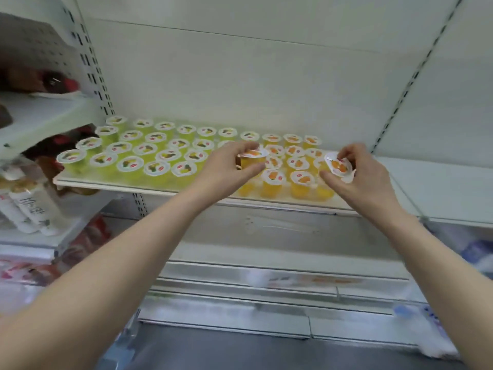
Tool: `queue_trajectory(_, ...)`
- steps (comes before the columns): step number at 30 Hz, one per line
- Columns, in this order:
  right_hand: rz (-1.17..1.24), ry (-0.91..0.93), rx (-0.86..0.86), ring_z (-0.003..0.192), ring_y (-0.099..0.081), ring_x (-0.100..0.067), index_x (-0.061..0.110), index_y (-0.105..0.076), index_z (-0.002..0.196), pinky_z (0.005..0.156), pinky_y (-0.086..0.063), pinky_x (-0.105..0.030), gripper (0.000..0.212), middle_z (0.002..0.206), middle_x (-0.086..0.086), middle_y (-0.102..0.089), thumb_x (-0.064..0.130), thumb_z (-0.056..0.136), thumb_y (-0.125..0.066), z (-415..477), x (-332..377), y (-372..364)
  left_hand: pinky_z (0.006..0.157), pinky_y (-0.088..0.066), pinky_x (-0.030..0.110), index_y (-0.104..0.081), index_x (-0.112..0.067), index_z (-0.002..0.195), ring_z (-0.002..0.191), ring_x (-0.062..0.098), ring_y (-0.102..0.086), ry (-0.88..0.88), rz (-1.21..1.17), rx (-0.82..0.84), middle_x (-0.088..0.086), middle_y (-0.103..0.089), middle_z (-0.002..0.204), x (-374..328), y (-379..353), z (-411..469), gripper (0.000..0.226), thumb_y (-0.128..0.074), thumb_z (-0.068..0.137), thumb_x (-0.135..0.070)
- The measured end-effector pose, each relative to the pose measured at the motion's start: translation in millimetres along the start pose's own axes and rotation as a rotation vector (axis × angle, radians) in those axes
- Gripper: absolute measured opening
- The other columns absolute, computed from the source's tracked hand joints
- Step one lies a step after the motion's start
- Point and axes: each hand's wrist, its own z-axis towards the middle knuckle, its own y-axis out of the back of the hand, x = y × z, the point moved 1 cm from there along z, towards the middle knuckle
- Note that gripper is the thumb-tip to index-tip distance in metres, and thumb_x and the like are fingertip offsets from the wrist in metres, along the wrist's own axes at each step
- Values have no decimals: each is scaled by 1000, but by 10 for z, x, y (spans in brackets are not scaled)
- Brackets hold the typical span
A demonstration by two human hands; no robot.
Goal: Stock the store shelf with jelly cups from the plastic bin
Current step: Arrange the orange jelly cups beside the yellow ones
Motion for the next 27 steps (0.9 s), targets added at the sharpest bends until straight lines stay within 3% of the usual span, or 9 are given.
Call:
queue_trajectory(4,-25,-53,-1,89,-58,-23,24,-51,100,79,-47,-40,34,98,1,-63,36,79,-74,417,-636,253,91,-51,32,-58,-28,130,104,10,-62,-18,4,-14,-10,-61,124,-242,-455,443,53,-73,82,-43)
queue_trajectory(12,-38,-81,156,92,-56,-26,19,-57,103,74,-38,-31,31,99,-5,-63,29,79,-74,1204,-1617,-53,95,-48,30,-55,-26,134,107,13,-59,45,71,-98,-7,-58,131,-469,-1018,1041,60,-75,80,-40)
queue_trajectory(17,-23,-46,262,96,-56,-27,20,-58,106,74,-39,-32,31,103,-7,-62,30,81,-74,1514,-1897,-379,101,-45,35,-54,-26,134,117,13,-54,118,101,-159,-6,-56,132,-457,-1160,1200,62,-76,78,-41)
queue_trajectory(27,42,51,256,89,-58,-25,21,-57,104,78,-44,-36,28,102,-7,-61,33,84,-72,1881,-2076,-762,95,-49,32,-57,-25,128,109,11,-57,160,174,-194,-6,-58,123,-493,-1265,1384,59,-79,76,-42)
